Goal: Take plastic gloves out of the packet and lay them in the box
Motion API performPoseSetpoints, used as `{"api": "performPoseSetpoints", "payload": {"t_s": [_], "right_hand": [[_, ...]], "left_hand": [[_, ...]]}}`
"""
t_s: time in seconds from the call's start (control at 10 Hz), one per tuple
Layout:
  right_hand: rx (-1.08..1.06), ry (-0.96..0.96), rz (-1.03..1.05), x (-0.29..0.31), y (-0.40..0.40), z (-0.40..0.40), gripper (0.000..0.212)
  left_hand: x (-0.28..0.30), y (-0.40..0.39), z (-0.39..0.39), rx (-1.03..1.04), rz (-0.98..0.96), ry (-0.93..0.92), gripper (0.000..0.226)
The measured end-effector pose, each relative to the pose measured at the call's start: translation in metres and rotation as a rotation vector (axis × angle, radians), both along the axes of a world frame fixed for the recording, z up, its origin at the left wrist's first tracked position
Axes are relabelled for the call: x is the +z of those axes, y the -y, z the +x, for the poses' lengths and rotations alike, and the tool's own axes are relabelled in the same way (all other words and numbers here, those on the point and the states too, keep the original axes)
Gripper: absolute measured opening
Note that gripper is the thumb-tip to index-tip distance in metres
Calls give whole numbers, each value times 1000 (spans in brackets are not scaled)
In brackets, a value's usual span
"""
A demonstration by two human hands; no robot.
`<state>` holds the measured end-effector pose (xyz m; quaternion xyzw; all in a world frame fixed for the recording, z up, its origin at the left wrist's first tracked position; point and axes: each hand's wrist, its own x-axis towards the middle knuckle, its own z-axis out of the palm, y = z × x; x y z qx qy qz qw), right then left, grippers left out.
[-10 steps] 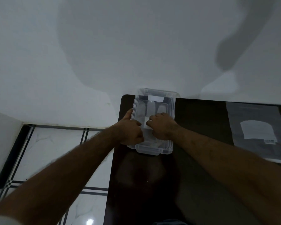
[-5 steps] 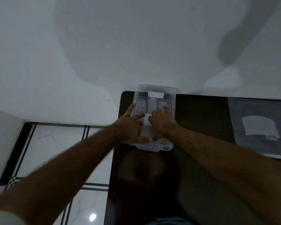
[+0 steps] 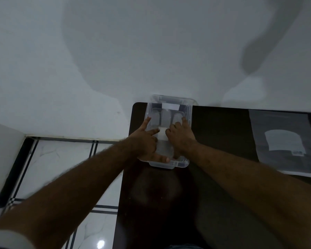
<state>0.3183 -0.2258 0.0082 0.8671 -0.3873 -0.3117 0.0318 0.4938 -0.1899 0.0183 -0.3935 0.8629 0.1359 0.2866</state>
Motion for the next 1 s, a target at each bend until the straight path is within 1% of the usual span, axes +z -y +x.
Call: {"api": "performPoseSetpoints", "payload": {"t_s": [0.1,0.2,0.3,0.4,0.5,0.6,0.7,0.8,0.9,1.0], "right_hand": [[-56,41,32,0,10,4,106],[-118,58,56,1,26,5,113],[-113,10,77,-4,36,5,119],[-91,-6,52,-7,38,2,114],[-81,30,6,-7,36,2,108],[-44,94,0,-9,39,4,109],[19,100,26,-10,45,6,105],[8,125,53,-6,51,2,97],[18,180,-3,11,37,-16,79],[-29,240,-32,34,15,-37,74]], "left_hand": [[2,11,2,6,-85,-55,95],[7,33,-1,51,-164,-56,95],[1,53,-2,34,-143,52,109],[-15,65,-2,-33,-98,111,130],[-8,62,-4,-9,-165,50,127],[4,53,-3,42,-238,-34,113],[26,40,-5,141,-243,-90,99],[48,20,-7,186,-296,-78,88],[48,-8,-2,204,-391,-123,95],[59,-31,-5,302,-436,-164,90]]}}
